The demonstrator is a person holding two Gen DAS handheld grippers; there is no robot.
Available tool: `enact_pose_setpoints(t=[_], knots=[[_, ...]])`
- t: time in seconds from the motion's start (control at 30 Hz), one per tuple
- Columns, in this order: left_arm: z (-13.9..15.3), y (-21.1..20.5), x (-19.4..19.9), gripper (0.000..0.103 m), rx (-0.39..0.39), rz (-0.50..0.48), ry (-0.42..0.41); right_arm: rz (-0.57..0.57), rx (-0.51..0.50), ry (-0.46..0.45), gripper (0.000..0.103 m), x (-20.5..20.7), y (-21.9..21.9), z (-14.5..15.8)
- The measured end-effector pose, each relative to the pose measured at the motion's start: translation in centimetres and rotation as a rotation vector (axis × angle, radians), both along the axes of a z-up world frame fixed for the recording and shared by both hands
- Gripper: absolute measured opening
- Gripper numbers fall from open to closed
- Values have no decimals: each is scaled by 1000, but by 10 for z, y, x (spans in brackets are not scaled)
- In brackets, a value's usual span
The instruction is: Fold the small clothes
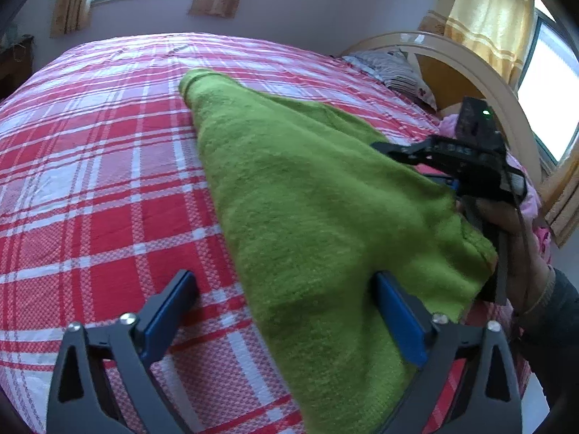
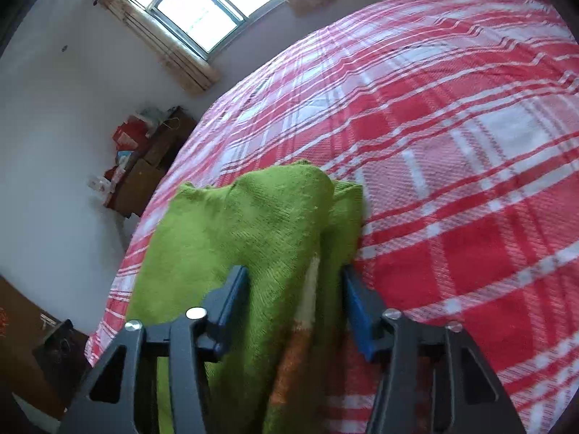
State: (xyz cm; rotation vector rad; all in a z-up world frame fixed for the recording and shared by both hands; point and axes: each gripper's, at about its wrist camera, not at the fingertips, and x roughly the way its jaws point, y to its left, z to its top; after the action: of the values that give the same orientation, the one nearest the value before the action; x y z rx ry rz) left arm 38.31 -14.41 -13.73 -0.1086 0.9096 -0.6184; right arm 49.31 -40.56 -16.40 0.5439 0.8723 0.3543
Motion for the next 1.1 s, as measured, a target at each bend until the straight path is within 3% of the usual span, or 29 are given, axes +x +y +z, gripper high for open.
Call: enact_pose_setpoints(t=[0.1, 0.27, 0.37, 0.73, 1.1], knots=[[3, -5, -4, 64, -31, -57, 6, 9, 12, 3, 30, -5, 2, 1], [10, -4, -13, 42, -21, -31, 1, -3, 28, -46, 25, -20, 8, 13], [18, 3, -20, 34, -14, -28, -11, -9, 46, -75, 24, -28, 13, 22], [48, 39, -58, 30, -11, -24, -72, 68, 51, -125, 23, -58, 63, 49], [59, 103, -91, 30, 5, 82, -88, 218, 64, -157, 23, -78, 153, 61]])
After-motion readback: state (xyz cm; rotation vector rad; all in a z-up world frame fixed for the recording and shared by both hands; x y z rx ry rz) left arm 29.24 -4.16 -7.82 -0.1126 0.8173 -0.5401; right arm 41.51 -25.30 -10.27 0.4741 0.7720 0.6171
